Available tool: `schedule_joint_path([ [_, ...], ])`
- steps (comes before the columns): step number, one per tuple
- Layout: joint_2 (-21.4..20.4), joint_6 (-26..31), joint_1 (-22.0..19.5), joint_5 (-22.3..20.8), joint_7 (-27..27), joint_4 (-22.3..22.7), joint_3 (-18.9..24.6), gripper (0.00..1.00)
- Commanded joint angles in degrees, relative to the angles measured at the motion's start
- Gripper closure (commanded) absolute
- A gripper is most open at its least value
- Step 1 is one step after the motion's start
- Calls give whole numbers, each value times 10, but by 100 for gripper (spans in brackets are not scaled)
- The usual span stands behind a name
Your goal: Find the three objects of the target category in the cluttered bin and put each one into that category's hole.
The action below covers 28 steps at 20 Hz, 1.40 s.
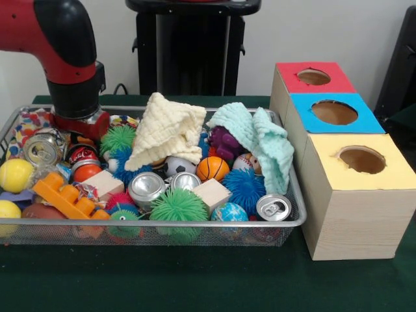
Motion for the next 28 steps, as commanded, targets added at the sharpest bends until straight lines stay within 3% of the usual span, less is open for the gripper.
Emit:
schedule_joint_path([
  [1,82,-83,43,-35,61,-60,-36,100],
  [11,52,-66,92,2,81,-40,-77,100],
  [20,-152,20,89,76,45,89,-45,100],
  [28,-199,93,93,129,18,90,-45,100],
])
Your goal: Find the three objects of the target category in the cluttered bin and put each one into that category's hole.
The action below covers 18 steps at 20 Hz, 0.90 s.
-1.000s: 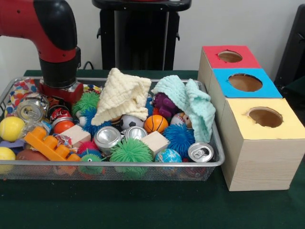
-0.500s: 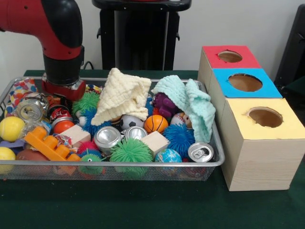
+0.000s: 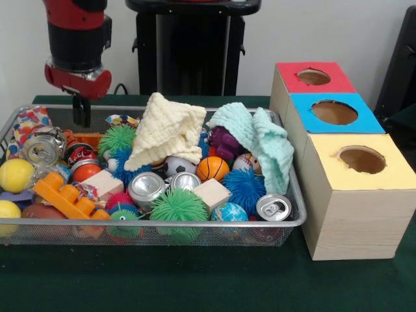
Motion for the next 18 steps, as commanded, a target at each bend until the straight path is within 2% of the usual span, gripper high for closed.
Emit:
schedule_joint_path([
  [1,-57,97,15,49,16,19,19,100],
  [4,-57,104,15,54,9,12,21,100],
  [7,-23,77,17,41,12,-3,19,100],
  [13,-1,44,9,33,14,0,21,100],
  [14,1,39,8,33,15,1,22,0],
  [18,6,15,11,29,26,10,19,0],
])
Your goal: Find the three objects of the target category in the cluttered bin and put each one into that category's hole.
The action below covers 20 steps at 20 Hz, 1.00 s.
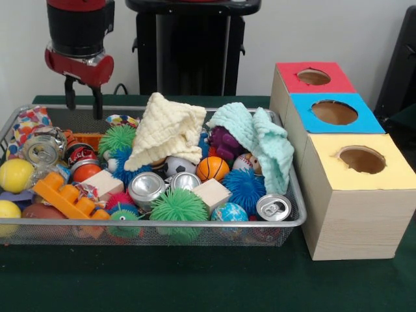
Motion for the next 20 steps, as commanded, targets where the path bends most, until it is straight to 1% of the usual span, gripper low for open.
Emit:
schedule_joint_path([
  [1,32,-31,-3,0,27,9,19,0],
  [6,44,-54,-8,-8,25,7,20,0],
  [9,74,-79,-7,-23,19,-14,21,0],
  [11,103,-92,-8,-28,17,-36,18,0],
  [14,142,-118,-19,-34,8,-61,22,0],
  [15,148,-126,-22,-35,6,-65,22,0],
  [17,165,-136,-22,-34,10,-79,16,0],
  [20,181,-124,-13,-18,28,-96,-3,0],
])
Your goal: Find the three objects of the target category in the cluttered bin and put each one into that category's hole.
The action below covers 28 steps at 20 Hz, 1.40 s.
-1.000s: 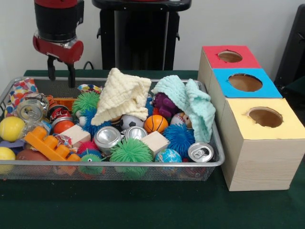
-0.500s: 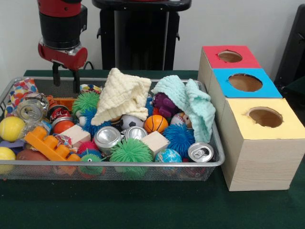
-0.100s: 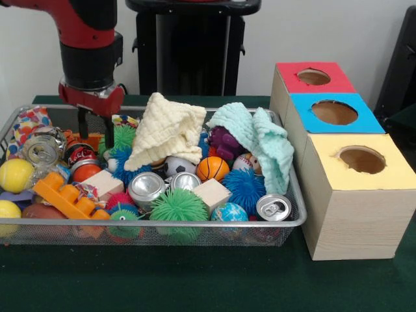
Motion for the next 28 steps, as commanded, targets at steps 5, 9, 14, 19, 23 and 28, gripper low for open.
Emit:
schedule_joint_path([
  [5,97,-9,0,16,59,-88,-22,0],
  [9,101,8,-6,32,64,-92,-27,0],
  [14,63,12,-12,35,59,-59,-36,0],
  [19,18,44,-18,45,44,-44,-38,0],
  [23,-21,63,-14,45,34,-24,-40,0],
  [28,-52,71,-13,49,35,7,-40,0],
])
